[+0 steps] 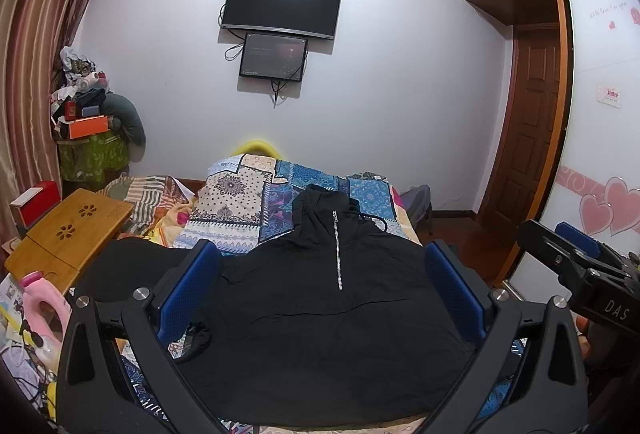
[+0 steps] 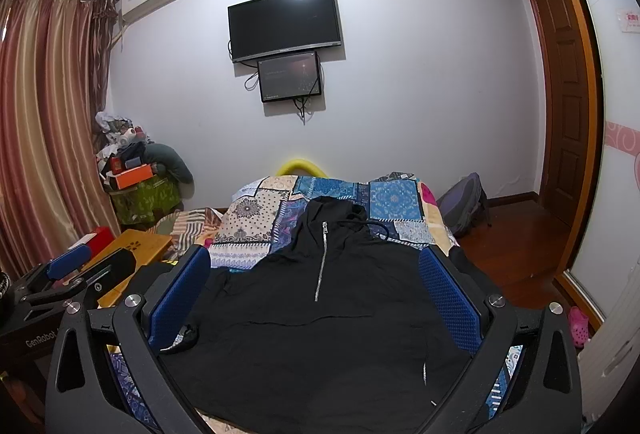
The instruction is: Fold large clothes
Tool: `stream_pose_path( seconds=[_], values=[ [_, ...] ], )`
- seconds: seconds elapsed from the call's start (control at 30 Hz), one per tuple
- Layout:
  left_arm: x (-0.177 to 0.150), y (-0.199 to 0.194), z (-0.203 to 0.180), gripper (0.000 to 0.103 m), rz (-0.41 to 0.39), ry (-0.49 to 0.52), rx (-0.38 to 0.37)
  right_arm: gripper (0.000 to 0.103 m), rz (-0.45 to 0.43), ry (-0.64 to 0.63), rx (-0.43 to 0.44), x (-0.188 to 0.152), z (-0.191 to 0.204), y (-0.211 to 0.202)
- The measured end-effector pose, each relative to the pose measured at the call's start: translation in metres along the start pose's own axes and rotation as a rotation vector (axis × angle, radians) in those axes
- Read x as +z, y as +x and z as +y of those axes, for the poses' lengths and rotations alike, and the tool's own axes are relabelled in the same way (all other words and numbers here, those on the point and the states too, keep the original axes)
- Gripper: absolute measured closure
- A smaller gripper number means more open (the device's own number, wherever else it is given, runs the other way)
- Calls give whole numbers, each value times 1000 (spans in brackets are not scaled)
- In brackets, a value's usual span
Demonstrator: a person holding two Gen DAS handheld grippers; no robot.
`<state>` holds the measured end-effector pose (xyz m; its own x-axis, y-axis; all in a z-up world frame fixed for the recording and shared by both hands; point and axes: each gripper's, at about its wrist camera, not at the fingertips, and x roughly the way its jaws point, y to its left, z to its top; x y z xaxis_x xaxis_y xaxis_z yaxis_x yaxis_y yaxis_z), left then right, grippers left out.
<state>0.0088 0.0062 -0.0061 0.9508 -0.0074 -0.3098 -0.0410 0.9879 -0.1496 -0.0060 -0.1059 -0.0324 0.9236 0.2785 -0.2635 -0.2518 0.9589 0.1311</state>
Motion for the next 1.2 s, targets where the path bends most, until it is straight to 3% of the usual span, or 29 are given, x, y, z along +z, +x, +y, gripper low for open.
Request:
stream_pose_path(
  seconds=[0.9, 1.2],
  values=[
    [1, 2, 2, 0, 7, -7, 2, 0, 8, 1, -1, -3, 2, 2],
    [-1, 13, 18, 0, 20, -23, 49, 0, 43, 9, -9, -6, -4, 15]
  ],
)
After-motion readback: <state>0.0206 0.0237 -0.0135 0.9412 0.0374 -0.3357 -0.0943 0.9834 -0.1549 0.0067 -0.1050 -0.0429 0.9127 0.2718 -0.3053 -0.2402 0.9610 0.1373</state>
